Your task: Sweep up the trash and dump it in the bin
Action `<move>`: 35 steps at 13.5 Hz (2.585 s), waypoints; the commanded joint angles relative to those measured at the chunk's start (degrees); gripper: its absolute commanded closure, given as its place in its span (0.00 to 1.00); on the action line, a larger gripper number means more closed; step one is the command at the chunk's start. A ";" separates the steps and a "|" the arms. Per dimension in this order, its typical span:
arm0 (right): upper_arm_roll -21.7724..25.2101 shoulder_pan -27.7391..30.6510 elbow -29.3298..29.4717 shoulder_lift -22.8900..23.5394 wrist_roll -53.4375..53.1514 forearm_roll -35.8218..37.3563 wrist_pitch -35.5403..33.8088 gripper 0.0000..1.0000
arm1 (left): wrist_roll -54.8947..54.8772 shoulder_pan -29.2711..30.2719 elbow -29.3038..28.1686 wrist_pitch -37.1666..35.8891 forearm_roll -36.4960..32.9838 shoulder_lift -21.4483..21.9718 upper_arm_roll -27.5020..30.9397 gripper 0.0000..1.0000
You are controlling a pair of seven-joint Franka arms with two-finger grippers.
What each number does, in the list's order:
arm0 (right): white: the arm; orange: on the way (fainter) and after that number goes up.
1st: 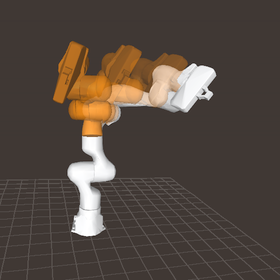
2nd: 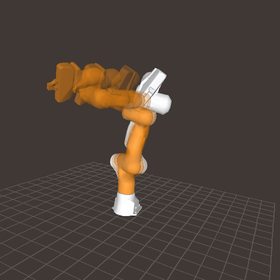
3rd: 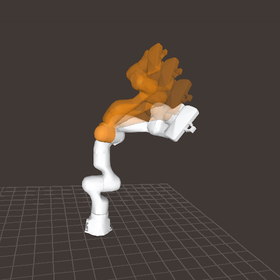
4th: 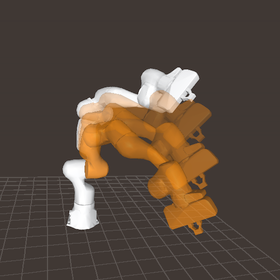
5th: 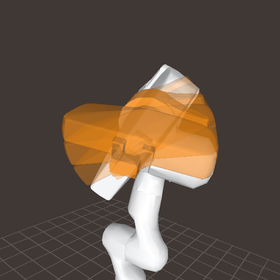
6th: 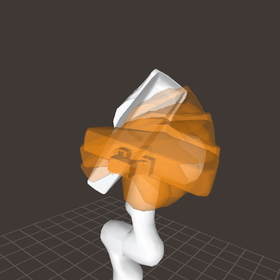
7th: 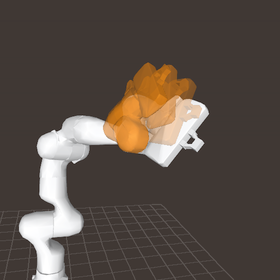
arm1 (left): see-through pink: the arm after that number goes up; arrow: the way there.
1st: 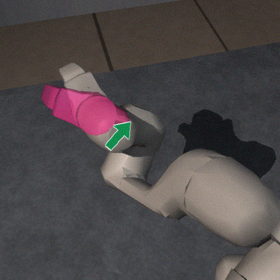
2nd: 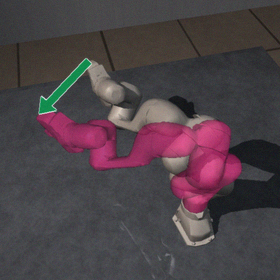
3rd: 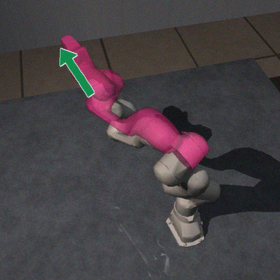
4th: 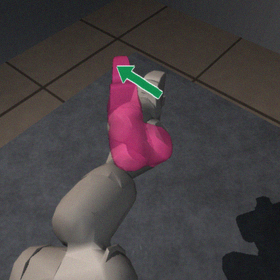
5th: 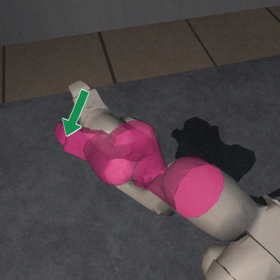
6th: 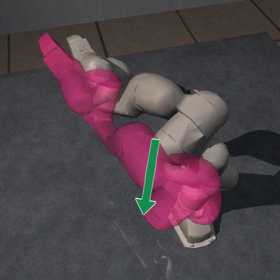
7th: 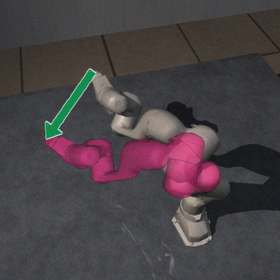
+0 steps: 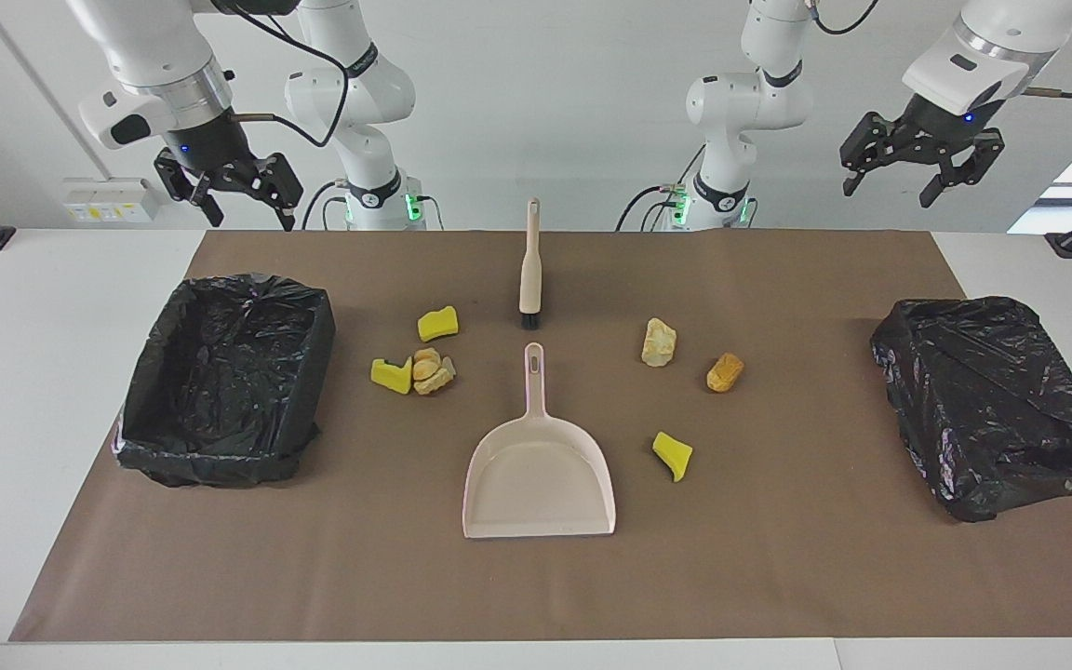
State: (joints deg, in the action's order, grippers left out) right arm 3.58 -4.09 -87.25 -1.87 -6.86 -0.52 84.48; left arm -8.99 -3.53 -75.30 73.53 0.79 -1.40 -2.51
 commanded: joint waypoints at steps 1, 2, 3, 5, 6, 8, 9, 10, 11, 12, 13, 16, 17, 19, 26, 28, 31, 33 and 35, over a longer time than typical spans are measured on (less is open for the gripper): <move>-0.33 0.58 -1.25 -1.30 2.03 1.13 -0.63 0.00 | 0.64 -0.60 -1.08 -0.66 0.18 1.22 0.14 0.00; -0.42 0.49 -1.25 -1.12 2.03 1.22 -0.46 0.00 | 0.64 -0.60 -1.26 -0.66 0.27 1.39 0.05 0.00; -0.50 0.05 -1.43 -0.69 1.94 1.22 0.15 0.00 | 0.64 -0.60 -1.69 -0.58 0.27 1.57 -0.04 0.00; -0.94 -2.75 -0.99 3.08 -0.07 0.70 2.60 0.00 | 0.64 -0.68 -2.13 -0.49 0.44 1.92 -0.12 0.00; -0.94 -4.68 0.05 5.27 -3.56 0.52 3.84 0.00 | 0.64 -0.77 -2.14 -0.49 0.44 1.92 -0.12 0.00; -1.03 -7.59 4.79 11.85 -9.03 0.25 4.02 0.00 | 0.64 -1.99 -2.75 -0.05 0.53 2.36 -0.21 0.00; -1.21 -9.08 6.90 14.67 -10.00 0.34 4.37 0.00 | 0.64 -2.96 -3.97 0.65 0.53 2.89 -0.21 0.00; -1.21 -10.40 8.75 17.13 -11.58 0.34 5.51 0.00 | 0.64 -4.27 -5.20 1.26 0.53 3.76 -0.30 0.00; -1.21 -11.54 9.72 19.51 -13.77 -0.27 7.09 0.00 | 0.64 -5.51 -7.21 2.23 0.62 4.90 -0.30 0.00; -1.21 -12.68 10.17 21.45 -15.53 -1.41 9.10 0.00 | 0.73 -7.35 -9.76 3.28 0.62 6.13 -0.30 0.00; -1.21 -13.74 10.26 23.21 -16.77 -3.16 11.39 0.00 | 1.51 -9.37 -12.48 4.94 0.62 7.36 -0.30 0.00; -1.21 -17.68 10.26 28.57 -18.18 -5.64 15.09 0.00 | 8.79 -15.60 -21.18 10.48 0.80 10.88 -0.30 0.00; -1.21 -19.10 10.26 30.06 -20.28 -5.72 15.80 0.00 | 10.64 -17.89 -24.25 12.06 1.06 12.02 -0.30 0.00; -1.47 -21.73 10.17 32.27 -22.66 -5.99 18.25 0.00 | 14.59 -23.15 -29.62 15.31 1.15 12.91 -0.30 0.00; -1.47 -25.35 8.77 34.64 -23.02 -7.04 23.09 0.00 | 19.80 -31.97 -42.55 24.55 3.34 17.04 -0.39 0.00; -1.56 -25.53 7.45 34.74 -22.50 -7.22 24.76 0.00 | 19.80 -33.02 -44.67 26.48 4.39 17.74 -0.39 0.00; -1.56 -26.32 3.24 32.90 -20.74 -7.31 24.77 0.00 | 21.46 -36.79 -47.91 30.09 5.19 17.30 -0.39 0.00; -1.56 -26.32 2.35 32.72 -20.12 -7.39 25.47 0.18 | 23.92 -39.43 -51.16 33.51 5.19 17.57 -0.39 0.00; -1.56 -26.23 2.26 32.72 -20.03 -7.57 25.56 0.80 | 25.33 -41.89 -52.84 35.63 5.19 16.87 -0.39 0.00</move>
State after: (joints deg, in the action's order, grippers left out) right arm 2.03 -30.58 -82.46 32.69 -28.75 -6.81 108.43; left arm 14.68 -42.32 -124.58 106.13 5.52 14.12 -3.96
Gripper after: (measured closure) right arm 0.110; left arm 0.000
